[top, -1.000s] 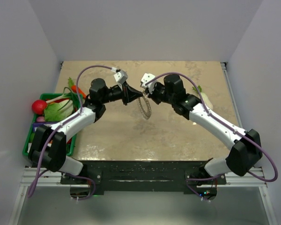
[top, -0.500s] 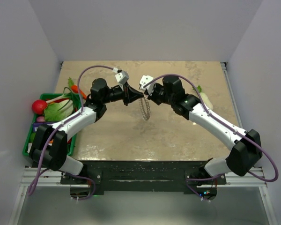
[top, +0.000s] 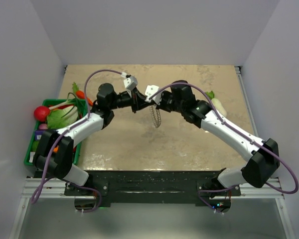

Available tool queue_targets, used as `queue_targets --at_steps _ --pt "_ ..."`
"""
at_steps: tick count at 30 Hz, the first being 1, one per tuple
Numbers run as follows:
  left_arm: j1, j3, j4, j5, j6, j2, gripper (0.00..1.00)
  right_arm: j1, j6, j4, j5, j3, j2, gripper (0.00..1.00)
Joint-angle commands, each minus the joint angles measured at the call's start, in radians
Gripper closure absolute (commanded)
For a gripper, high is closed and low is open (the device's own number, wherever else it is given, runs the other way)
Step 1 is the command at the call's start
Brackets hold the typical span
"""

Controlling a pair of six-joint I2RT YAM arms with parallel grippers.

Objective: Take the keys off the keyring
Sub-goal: Remove the key from the keyring.

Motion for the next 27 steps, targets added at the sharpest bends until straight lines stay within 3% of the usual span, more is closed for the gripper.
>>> queue_targets --at_steps 1,10,16,20,27 --pt "-0.008 -0.003 0.091 0.062 -0.048 0.008 1.0 0.056 -0.131 0.021 0.041 0.032 -0.061 1.0" --pt "-0.008 -0.014 0.138 0.095 -0.082 0.032 1.0 0.192 -0.268 0.07 0.295 -0.003 -0.05 0.99" --pt "-0.008 -0.037 0.232 0.154 -0.139 0.048 1.0 0.248 -0.334 0.055 0.355 -0.003 -0.013 0.88" --pt "-0.008 -0.049 0.261 0.166 -0.155 0.045 1.0 0.271 -0.35 0.027 0.354 0.001 -0.008 0.75" --pt "-0.008 -0.053 0.284 0.163 -0.169 0.045 1.0 0.274 -0.351 0.003 0.355 -0.005 -0.024 0.66"
